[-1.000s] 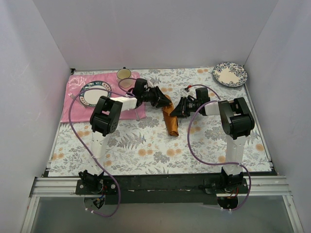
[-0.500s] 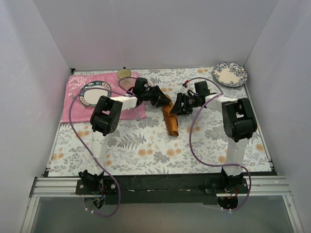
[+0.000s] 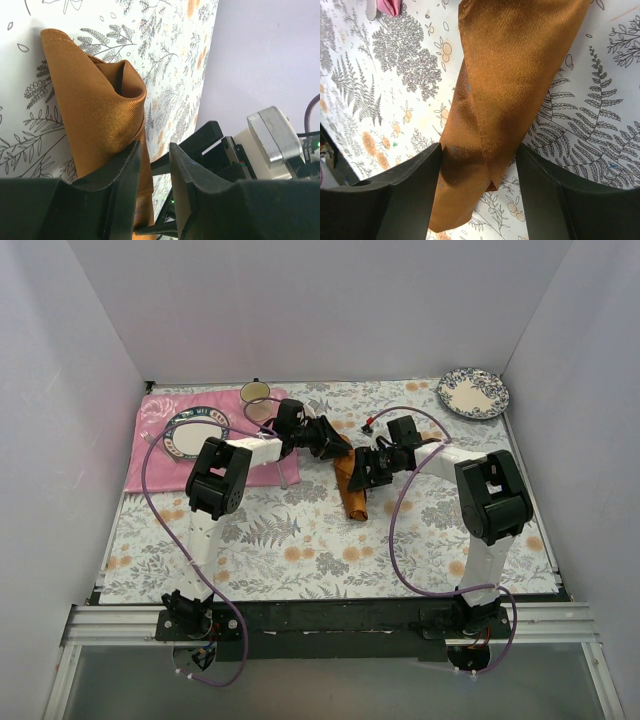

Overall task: Fold the napkin, place the utensils inside, and roll it up
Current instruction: Roll the napkin with the utensil

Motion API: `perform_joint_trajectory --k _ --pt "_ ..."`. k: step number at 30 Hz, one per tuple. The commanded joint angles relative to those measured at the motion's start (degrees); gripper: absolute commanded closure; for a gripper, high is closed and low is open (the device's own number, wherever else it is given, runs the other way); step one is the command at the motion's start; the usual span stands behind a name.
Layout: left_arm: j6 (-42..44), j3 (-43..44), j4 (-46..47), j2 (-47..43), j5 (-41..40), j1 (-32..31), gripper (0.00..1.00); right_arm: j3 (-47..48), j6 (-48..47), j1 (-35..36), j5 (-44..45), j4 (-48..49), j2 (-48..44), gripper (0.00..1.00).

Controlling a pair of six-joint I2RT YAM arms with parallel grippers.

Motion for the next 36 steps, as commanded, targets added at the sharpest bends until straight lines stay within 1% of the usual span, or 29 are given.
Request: perform_joint_trajectory --k 1,5,9,12,13,16,22,23,24,25,27,28,31,36 --pt "0.88 1.73 -0.58 1.47 -0.09 0.3 0.72 -3.02 -3.02 1.0 6.42 -4.49 -1.14 0.34" --pt "0.79 1.64 -0.58 1.55 -0.09 0.39 0.72 -4.16 -3.81 2.05 9.49 -5.1 -2.11 0.36" --pt "0.88 1.9 -0.85 1.64 0.09 0.48 0.72 -4.08 -4.33 2.32 10.2 -5.71 -3.33 0.37" --pt "1.14 1.9 -1.02 1.56 0.35 0.56 0.72 -2.85 -4.51 2.41 11.6 -7.47 -6.76 0.33" --pt "1.14 1.9 -1.11 1.55 0.26 0.56 0.72 -1.89 -4.42 2.41 12.39 -8.78 -7.73 0.3" --pt "1.14 1.9 -1.02 1.47 0.35 0.65 0.72 -0.3 -4.42 2.32 13.63 -11.33 -10.98 0.28" --pt "1.32 2.08 -1.37 1.29 0.35 0.83 0.73 0.94 -2.58 2.67 10.83 -11.96 -14.68 0.28" --pt "1.23 2.08 -1.37 1.29 0.44 0.83 0.73 0.15 -2.4 2.67 9.43 -11.0 -14.85 0.3" --pt "1.32 2.08 -1.37 1.29 0.53 0.83 0.73 -0.38 -2.23 2.76 7.76 -10.12 -14.77 0.35" --pt "1.32 2.08 -1.46 1.38 0.44 0.83 0.73 -0.91 -1.97 2.84 4.09 -9.33 -14.42 0.37" --pt "1.23 2.08 -1.38 1.47 0.52 0.92 0.73 -3.36 -0.74 3.11 1.34 -5.99 -13.45 0.43" --pt "1.32 2.08 -1.37 1.47 0.44 1.09 0.73 -4.33 -0.3 3.02 -0.5 -4.85 -13.1 0.43" --pt "1.32 1.9 -1.46 1.47 0.53 1.18 0.73 -7.58 1.02 3.28 -3.23 -0.19 -12.57 0.48" --pt "1.41 1.9 -1.46 1.47 0.7 1.36 0.73 -12.95 1.99 3.28 -3.86 2.98 -12.39 0.58"
